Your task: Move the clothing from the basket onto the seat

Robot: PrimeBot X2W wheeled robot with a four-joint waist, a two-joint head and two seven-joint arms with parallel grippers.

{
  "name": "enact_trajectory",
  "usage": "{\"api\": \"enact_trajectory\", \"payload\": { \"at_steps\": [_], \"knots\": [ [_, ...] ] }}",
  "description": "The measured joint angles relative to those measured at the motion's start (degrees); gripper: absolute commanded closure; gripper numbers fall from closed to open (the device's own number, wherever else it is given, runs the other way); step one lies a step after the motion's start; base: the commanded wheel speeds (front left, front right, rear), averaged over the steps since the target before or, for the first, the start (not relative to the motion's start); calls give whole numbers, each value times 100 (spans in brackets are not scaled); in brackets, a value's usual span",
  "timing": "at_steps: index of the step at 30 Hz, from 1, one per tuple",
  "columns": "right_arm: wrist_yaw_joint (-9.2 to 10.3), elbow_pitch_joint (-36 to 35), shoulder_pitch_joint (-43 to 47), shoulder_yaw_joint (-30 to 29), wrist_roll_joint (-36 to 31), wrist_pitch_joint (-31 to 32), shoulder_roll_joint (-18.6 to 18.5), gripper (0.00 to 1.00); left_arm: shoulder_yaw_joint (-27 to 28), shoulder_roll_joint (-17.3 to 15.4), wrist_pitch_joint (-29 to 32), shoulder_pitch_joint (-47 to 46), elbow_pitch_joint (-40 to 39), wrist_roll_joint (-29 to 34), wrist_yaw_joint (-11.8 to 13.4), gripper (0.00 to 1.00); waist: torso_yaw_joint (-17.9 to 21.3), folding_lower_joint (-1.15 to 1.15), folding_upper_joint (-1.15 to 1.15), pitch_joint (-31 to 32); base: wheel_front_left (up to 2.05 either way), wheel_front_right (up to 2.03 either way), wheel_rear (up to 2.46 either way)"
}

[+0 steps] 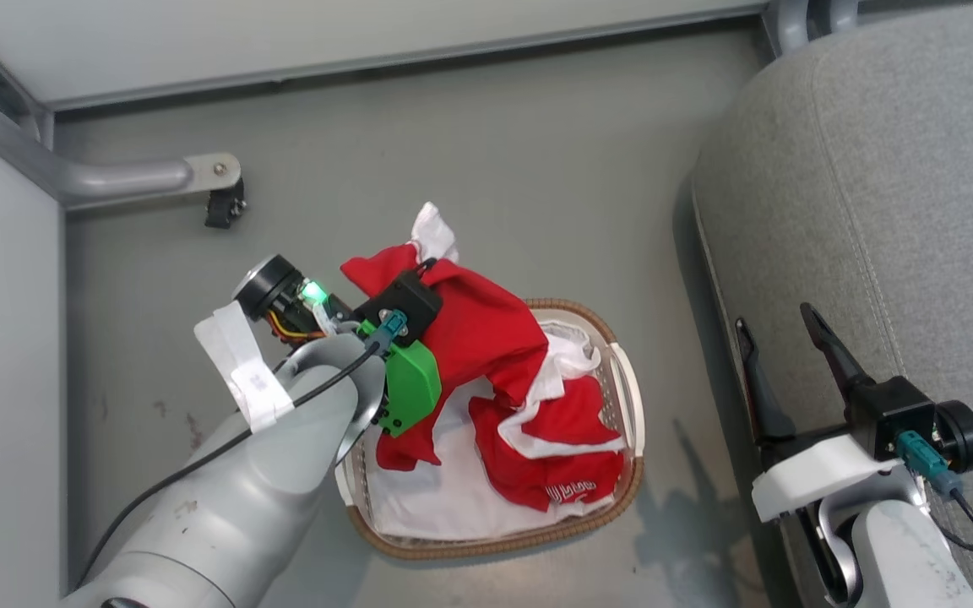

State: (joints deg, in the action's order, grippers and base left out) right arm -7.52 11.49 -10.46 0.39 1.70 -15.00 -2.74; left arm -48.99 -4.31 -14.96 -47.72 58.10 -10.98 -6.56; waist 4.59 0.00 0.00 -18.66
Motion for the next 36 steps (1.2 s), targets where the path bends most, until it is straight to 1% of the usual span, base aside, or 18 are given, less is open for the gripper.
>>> {"api": "enact_trajectory", "payload": {
  "at_steps": [11, 18, 28, 36],
  "knots": [
    [0, 77, 363, 266, -36, 1, -2, 0, -136, -597, -11, -576, -1422, 101, -71, 100, -167, 0, 0, 1155, 0, 0, 0],
    [0, 62, 392, 385, -80, 1, -2, 0, -163, -854, -16, -928, -1935, 52, -82, 100, -169, 0, 0, 1571, 0, 0, 0],
    [0, 48, 362, 656, -138, 1, -3, 0, -282, -917, -16, -1228, -2136, -47, -86, 100, -185, 0, 0, 1798, 0, 0, 0],
    [0, 52, 57, 1129, -231, 0, -3, 0, -389, -916, -16, -1263, -2301, -138, -93, 100, -299, 0, 0, 1854, 0, 0, 0]
  ]
}}
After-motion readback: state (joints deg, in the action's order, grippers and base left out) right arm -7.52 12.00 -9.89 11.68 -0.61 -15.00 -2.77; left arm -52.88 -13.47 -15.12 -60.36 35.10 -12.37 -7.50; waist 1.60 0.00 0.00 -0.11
